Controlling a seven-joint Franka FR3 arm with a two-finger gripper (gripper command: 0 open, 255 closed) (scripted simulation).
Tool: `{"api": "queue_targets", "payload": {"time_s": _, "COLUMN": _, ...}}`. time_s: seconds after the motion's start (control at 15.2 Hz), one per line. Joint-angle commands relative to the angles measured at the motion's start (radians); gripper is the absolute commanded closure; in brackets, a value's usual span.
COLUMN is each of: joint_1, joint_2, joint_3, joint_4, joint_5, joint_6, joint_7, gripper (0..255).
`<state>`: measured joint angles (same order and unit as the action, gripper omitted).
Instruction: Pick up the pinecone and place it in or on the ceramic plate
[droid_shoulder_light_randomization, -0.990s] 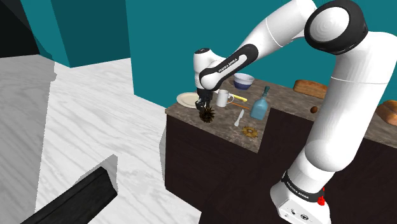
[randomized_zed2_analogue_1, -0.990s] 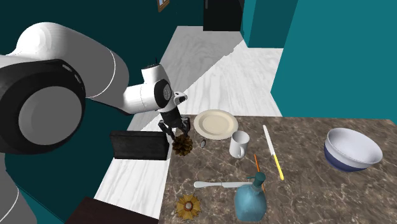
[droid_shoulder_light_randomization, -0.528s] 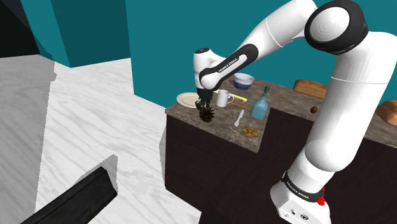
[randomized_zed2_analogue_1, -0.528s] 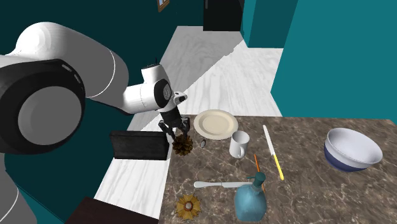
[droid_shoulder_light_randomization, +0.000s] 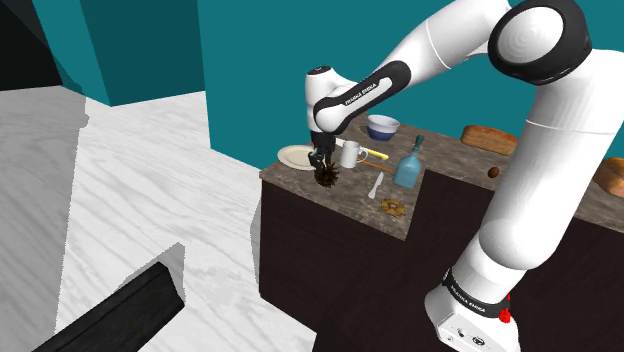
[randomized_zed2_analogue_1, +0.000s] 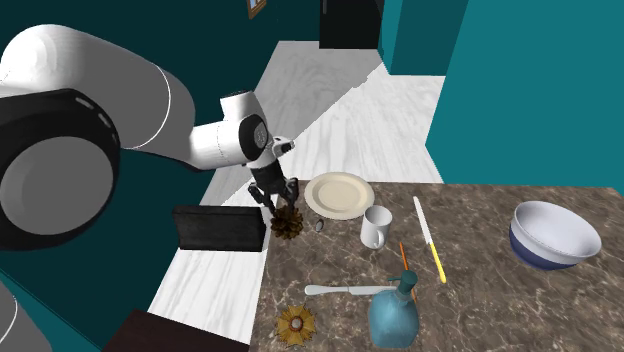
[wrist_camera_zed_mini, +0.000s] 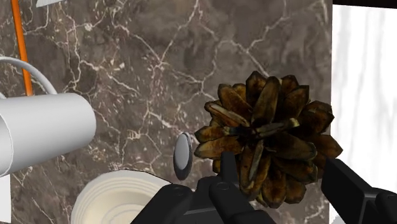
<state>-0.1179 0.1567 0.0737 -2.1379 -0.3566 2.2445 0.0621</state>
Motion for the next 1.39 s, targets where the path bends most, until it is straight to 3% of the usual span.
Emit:
{"api": "queue_targets", "payload": {"time_s": 0.0, "joint_1": 0.0, "joint_2": -0.017, "joint_3": 0.002, "joint_4": 0.009, "joint_5": 0.009, "joint_6": -0.025, "joint_7": -0.01, "gripper": 255}}
{"api": "queue_targets", "payload": {"time_s": 0.66, "joint_1": 0.001, "joint_2": -0.082, "joint_3": 0.008, "joint_4": 0.061, "joint_5": 0.04, "joint_6": -0.137, "joint_7": -0.052, "gripper": 255}}
{"api": "queue_targets", "payload": {"time_s": 1.32, "joint_1": -0.05, "joint_2": 0.24, "joint_3": -0.034, "joint_4": 0.561, "joint_5": 0.052, "joint_6": -0.282, "joint_7": -0.198, "gripper": 255}}
